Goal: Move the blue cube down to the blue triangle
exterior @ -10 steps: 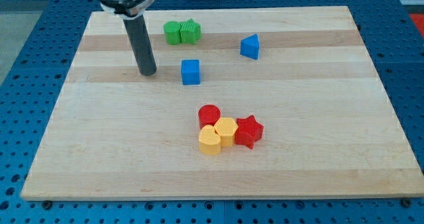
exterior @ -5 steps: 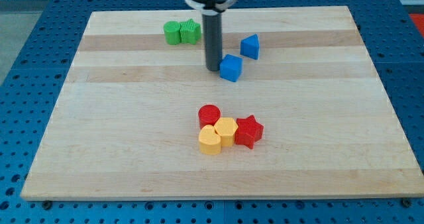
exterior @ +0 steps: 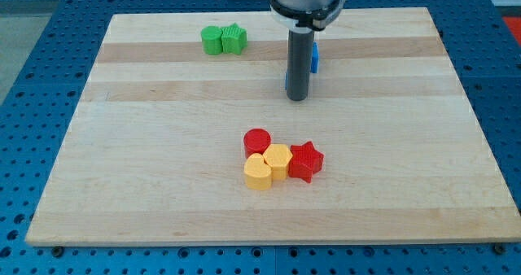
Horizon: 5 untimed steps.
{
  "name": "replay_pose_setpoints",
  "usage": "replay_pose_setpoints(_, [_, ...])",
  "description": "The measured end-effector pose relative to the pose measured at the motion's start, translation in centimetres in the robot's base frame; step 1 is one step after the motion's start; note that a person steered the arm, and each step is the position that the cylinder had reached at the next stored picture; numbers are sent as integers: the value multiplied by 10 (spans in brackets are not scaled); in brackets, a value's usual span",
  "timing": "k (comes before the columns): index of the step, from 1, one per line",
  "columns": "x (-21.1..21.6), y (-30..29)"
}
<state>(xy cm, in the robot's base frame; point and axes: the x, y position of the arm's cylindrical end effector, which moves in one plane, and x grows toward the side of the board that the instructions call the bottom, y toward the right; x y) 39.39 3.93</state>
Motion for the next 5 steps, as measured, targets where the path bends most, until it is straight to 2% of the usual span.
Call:
replay_pose_setpoints(1, [-10,0])
replay_pose_setpoints(2, [-3,-3])
replay_pose_setpoints(3, [2,-27])
replay_pose_setpoints(5, [-45,-72])
